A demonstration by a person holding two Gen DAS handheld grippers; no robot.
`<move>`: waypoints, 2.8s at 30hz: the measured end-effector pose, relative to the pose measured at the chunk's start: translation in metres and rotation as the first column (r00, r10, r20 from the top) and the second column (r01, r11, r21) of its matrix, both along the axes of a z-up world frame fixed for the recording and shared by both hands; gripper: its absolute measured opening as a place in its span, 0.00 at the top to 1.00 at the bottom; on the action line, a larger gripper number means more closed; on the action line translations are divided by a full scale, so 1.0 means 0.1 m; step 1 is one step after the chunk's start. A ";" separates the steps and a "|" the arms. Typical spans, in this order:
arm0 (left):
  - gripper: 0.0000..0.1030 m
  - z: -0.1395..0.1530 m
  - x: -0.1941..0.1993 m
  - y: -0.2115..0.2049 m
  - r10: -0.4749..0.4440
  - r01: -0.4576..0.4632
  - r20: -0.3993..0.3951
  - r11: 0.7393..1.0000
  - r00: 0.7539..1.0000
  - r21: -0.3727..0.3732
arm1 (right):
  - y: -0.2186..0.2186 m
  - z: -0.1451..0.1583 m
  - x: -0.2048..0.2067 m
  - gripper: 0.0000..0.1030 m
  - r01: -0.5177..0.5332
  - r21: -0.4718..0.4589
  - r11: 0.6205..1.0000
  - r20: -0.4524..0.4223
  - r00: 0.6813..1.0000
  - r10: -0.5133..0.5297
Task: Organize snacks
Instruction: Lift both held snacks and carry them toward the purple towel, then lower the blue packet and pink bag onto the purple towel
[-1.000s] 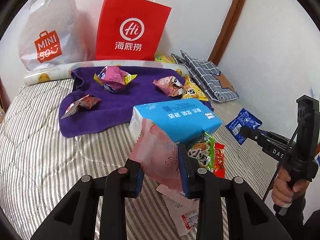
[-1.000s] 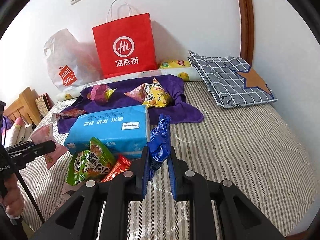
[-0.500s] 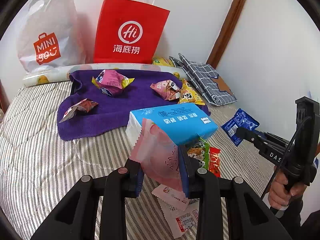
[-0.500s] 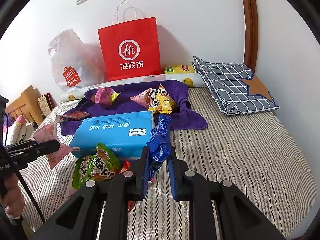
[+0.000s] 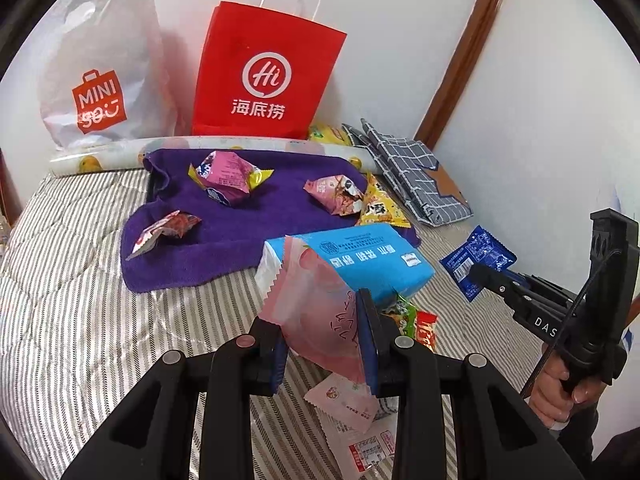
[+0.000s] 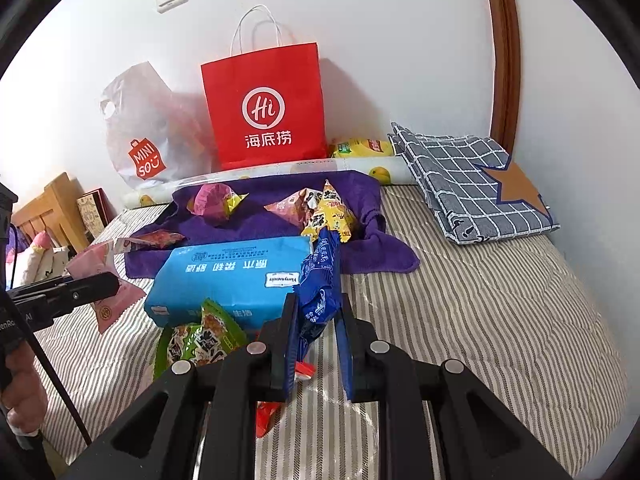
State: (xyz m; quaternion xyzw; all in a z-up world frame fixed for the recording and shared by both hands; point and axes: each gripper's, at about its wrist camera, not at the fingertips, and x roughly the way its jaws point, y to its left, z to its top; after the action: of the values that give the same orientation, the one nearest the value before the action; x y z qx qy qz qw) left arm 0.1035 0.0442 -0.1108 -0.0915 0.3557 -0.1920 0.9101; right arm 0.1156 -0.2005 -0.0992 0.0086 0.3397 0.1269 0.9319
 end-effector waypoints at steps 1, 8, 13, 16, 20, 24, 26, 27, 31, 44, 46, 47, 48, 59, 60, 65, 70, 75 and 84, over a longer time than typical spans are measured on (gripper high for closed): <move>0.70 0.01 0.02 0.01 0.005 -0.005 -0.007 1.000 1.000 -0.002 | 0.02 0.01 0.02 0.84 -0.003 -0.002 1.000 0.001 1.000 0.003; 0.70 0.09 0.13 0.08 0.024 -0.024 -0.023 0.999 0.999 -0.035 | 0.10 0.08 0.09 0.84 -0.025 -0.001 1.000 0.022 0.999 0.025; 0.70 0.20 0.20 0.11 0.024 -0.025 -0.017 0.999 1.000 -0.046 | 0.18 0.19 0.16 0.84 -0.044 0.005 0.999 0.047 0.998 0.044; 0.70 0.28 0.25 0.11 0.034 -0.034 0.005 0.999 0.999 -0.030 | 0.24 0.25 0.21 0.84 -0.054 0.008 0.999 0.061 0.997 0.053; 0.70 0.39 0.35 0.11 0.048 -0.048 0.031 0.999 0.998 -0.010 | 0.35 0.33 0.31 0.84 -0.061 0.013 0.998 0.071 0.996 0.060; 0.70 0.46 0.55 0.12 0.064 -0.063 0.032 0.998 0.997 -0.011 | 0.46 0.38 0.43 0.84 -0.076 0.010 0.997 0.085 0.994 0.075; 0.70 0.49 0.62 0.13 0.076 -0.076 0.035 0.997 0.996 -0.006 | 0.49 0.37 0.51 0.84 -0.086 0.014 0.996 0.077 0.993 0.085; 0.70 0.50 0.66 0.13 0.082 -0.082 0.039 0.997 0.996 -0.002 | 0.51 0.37 0.56 0.84 -0.090 0.015 0.996 0.073 0.993 0.089; 0.70 0.54 0.82 0.17 0.124 -0.124 0.044 0.992 0.991 0.002 | 0.55 0.40 0.78 0.84 -0.102 0.015 0.995 0.064 0.993 0.100; 0.70 0.27 1.37 0.33 0.241 -0.243 0.047 0.967 0.969 0.069 | 0.81 0.33 1.47 0.84 -0.171 0.019 0.985 0.042 0.985 0.170; 0.70 0.13 1.38 0.38 0.258 -0.260 0.029 0.960 0.966 0.102 | 0.86 0.12 1.55 0.84 -0.170 -0.010 0.985 -0.010 0.985 0.170; 0.70 0.07 1.38 0.40 0.268 -0.269 0.024 0.956 0.963 0.116 | 0.87 0.06 1.57 0.84 -0.171 -0.023 0.985 -0.031 0.985 0.170; 0.70 0.00 1.39 0.43 0.280 -0.279 0.006 0.952 0.960 0.125 | 0.88 -0.02 1.59 0.84 -0.178 -0.040 0.983 -0.054 0.983 0.176; 0.70 -0.17 1.43 0.50 0.294 -0.289 -0.073 0.955 0.953 0.075 | 0.90 -0.23 1.55 0.84 -0.168 -0.083 0.982 -0.086 0.983 0.160; 0.70 -0.18 1.44 0.49 0.295 -0.290 -0.071 0.954 0.953 0.079 | 0.91 -0.22 1.54 0.84 -0.169 -0.081 0.982 -0.086 0.983 0.162; 0.70 -0.20 1.44 0.45 0.289 -0.282 -0.068 0.955 0.955 0.089 | 0.96 -0.17 1.47 0.83 -0.184 -0.074 0.980 -0.055 0.982 0.180; 0.70 -0.21 1.43 0.40 0.273 -0.267 -0.067 0.959 0.960 0.092 | 0.95 -0.25 1.53 0.83 -0.175 -0.072 0.982 -0.079 0.982 0.169; 0.70 -0.21 1.43 0.38 0.266 -0.259 -0.070 0.962 0.961 0.091 | 0.91 -0.32 1.61 0.83 -0.164 -0.048 0.985 -0.121 0.980 0.158; 0.70 -0.17 1.41 0.37 0.260 -0.255 -0.065 0.963 0.963 0.085 | 0.88 -0.36 1.66 0.83 -0.150 -0.031 0.988 -0.143 0.979 0.144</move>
State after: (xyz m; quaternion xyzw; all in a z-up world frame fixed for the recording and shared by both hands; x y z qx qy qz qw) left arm 0.2443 0.0810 -0.1282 -0.1095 0.3820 -0.0548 0.9160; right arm 0.2818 -0.1129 -0.1351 -0.0271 0.4067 0.1876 0.8937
